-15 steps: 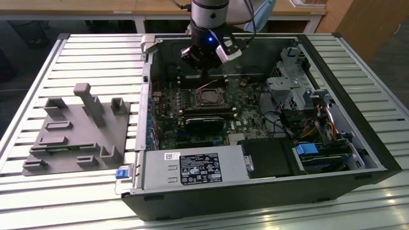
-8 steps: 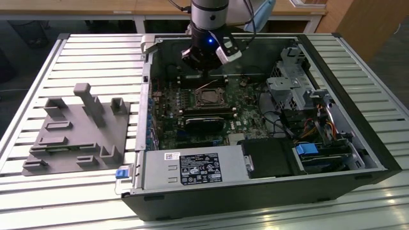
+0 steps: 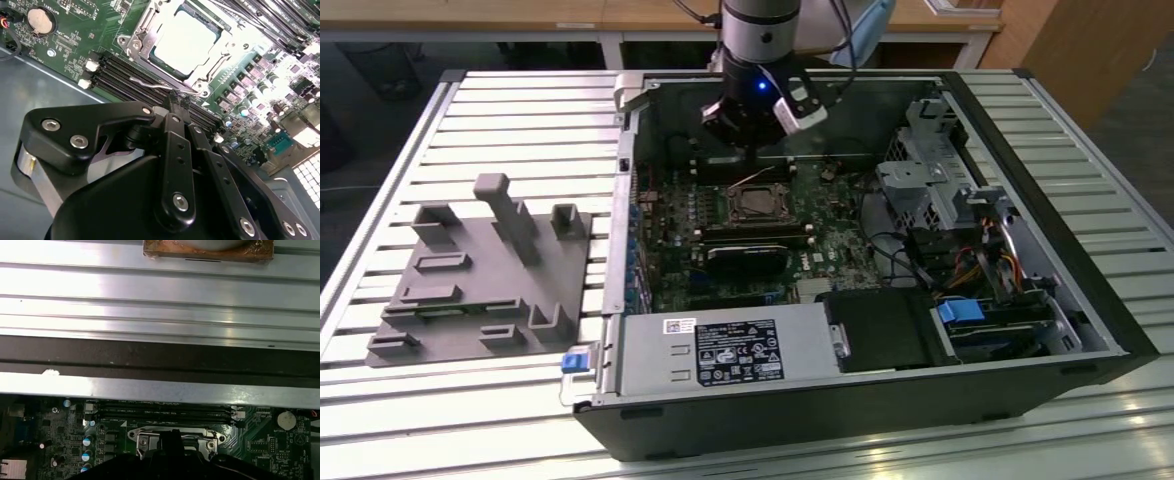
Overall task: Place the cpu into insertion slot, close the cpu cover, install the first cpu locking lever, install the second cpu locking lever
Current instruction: 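Install the first cpu locking lever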
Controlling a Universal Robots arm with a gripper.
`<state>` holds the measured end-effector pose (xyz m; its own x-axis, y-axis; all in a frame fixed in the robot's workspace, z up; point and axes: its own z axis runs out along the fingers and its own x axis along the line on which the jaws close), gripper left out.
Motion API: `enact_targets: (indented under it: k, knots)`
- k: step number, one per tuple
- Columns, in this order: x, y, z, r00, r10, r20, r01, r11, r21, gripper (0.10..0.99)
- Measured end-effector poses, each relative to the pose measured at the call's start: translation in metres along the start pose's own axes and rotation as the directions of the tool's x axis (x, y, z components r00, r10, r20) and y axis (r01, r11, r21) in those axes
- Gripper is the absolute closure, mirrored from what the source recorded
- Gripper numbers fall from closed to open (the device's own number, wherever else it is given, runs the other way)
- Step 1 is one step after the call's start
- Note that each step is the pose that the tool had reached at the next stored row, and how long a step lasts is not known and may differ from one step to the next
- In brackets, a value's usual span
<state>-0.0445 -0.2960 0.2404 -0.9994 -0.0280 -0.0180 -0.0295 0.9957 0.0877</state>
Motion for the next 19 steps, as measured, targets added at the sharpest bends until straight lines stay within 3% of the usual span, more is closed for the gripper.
enact_targets:
  k: [7, 19]
  knots:
    - [-0.0034, -0.0003, 0.0024, 1.0000, 0.000, 0.0000, 0.000, 1.0000, 0.000, 0.980]
    - [-0.0096, 0.0021, 0.0142, 1.0000, -0.001, -0.0001, 0.001, 1.0000, 0.000, 0.980]
